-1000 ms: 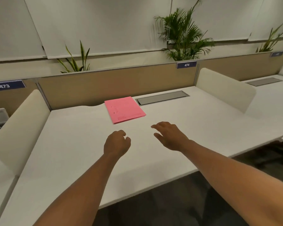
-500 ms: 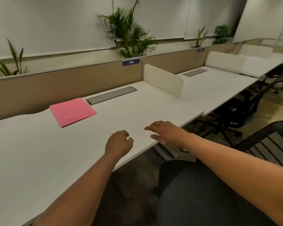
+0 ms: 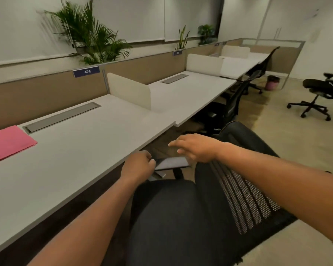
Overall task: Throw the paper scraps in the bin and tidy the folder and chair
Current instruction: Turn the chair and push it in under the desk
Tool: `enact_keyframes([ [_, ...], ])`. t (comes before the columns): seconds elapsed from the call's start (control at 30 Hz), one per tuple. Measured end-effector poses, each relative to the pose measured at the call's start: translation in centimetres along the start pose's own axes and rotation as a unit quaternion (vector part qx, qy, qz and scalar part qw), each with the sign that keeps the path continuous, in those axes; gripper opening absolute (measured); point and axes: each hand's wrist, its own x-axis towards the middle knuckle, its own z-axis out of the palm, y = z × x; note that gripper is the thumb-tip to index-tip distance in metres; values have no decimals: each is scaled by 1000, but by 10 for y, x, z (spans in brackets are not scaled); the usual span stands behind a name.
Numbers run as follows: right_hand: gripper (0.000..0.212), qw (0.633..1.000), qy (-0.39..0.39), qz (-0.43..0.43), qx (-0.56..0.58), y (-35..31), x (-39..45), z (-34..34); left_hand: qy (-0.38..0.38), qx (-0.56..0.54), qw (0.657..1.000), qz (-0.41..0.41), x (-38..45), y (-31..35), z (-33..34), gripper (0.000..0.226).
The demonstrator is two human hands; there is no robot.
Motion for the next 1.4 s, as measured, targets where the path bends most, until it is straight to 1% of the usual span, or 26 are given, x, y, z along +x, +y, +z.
enact_keyframes([
  [0.1,45,1000,5,21,3,49,-44,4,-22,-5,999,39,0,58,40,15],
  [0.17,44,1000,7,30,-2,76,-70,7,-36,-17,998,49,-3,93,65,22],
  [0.37,43,998,-3,62,-27,145,-126,15,-61,-2,995,81,-10,181,118,28],
  [0.5,64,995,-9,81,-58,186,-155,19,-84,-4,991,103,-7,226,146,32],
  [0.63,69,993,-17,80,-90,218,-172,23,-123,-18,987,103,-6,263,172,35],
  [0.7,71,990,-37,84,-105,233,-180,30,-146,-37,984,94,-9,284,187,43],
  [0.77,77,987,-65,88,-115,244,-184,37,-171,-61,981,75,-15,300,198,58],
  [0.83,82,986,-80,93,-113,250,-184,44,-194,-71,977,49,-24,313,208,80],
  [0.9,80,987,-77,98,-104,252,-180,49,-200,-68,977,26,-31,322,215,99],
  [0.97,74,987,-66,104,-100,252,-176,53,-198,-72,978,2,-35,328,219,111],
  [1.03,70,987,-51,109,-103,253,-176,57,-214,-82,973,-26,-36,334,219,119],
  [1.1,66,989,-28,106,-104,252,-173,60,-237,-84,966,-54,-36,338,218,125],
  [1.17,62,989,-9,104,-102,249,-168,62,-243,-84,964,-65,-37,337,216,127],
  [1.3,63,989,-2,109,-103,240,-157,58,-240,-96,964,-63,-31,327,205,125],
  [1.4,66,987,0,115,-111,233,-151,54,-251,-103,961,-57,-29,319,198,127],
])
